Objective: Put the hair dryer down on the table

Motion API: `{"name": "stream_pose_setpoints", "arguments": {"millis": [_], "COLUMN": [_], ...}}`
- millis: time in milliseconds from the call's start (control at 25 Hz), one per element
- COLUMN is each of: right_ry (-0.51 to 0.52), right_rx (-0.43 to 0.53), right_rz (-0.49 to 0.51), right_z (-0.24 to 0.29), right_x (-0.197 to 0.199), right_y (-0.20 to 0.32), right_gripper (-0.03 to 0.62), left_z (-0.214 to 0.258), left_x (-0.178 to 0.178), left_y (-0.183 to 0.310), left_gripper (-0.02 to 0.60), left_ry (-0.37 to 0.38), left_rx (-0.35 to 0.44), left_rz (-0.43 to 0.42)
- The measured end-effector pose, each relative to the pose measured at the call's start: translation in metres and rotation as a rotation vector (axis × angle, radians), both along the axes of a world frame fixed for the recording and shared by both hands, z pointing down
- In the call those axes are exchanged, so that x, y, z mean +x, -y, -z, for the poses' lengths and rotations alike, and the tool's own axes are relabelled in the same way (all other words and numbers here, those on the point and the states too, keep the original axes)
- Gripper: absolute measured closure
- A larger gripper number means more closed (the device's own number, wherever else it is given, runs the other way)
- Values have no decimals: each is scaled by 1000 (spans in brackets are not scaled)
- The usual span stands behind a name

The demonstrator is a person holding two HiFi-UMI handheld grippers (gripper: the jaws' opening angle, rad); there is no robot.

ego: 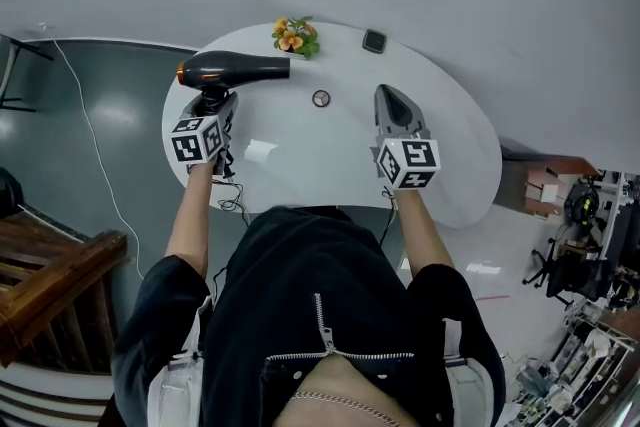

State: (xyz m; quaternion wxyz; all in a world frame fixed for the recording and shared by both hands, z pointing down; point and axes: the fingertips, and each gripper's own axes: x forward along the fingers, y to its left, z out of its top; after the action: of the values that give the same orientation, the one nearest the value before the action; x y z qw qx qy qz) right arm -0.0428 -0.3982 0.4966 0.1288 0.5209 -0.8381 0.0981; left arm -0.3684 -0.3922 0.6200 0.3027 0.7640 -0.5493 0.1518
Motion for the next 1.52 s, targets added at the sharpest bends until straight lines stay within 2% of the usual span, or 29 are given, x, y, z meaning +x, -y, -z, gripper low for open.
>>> {"name": "stream_pose_setpoints", "arguments": {"millis": [640,920,1200,1520], "right_ry": [-9,-4,-6,3], "right_rx": [-52,-76,-87,-91], "right_rz": [-88,-146,-184,-195], "right_z": [-12,-17,-19,-21], "right_x": [23,45,63,69], "right_y": [-20,-31,-43,-49], "right_gripper": [588,588,588,588], "left_z": [-101,-130,-142,-144], "left_x": [-37,-42,-35,-32], "left_y": [41,52,64,67], "left_gripper": [324,324,324,324], "left_ry": [-9,58,90,134], "left_rx": [-208,-299,-343,-348], "left_rz": [115,114,125,128]}}
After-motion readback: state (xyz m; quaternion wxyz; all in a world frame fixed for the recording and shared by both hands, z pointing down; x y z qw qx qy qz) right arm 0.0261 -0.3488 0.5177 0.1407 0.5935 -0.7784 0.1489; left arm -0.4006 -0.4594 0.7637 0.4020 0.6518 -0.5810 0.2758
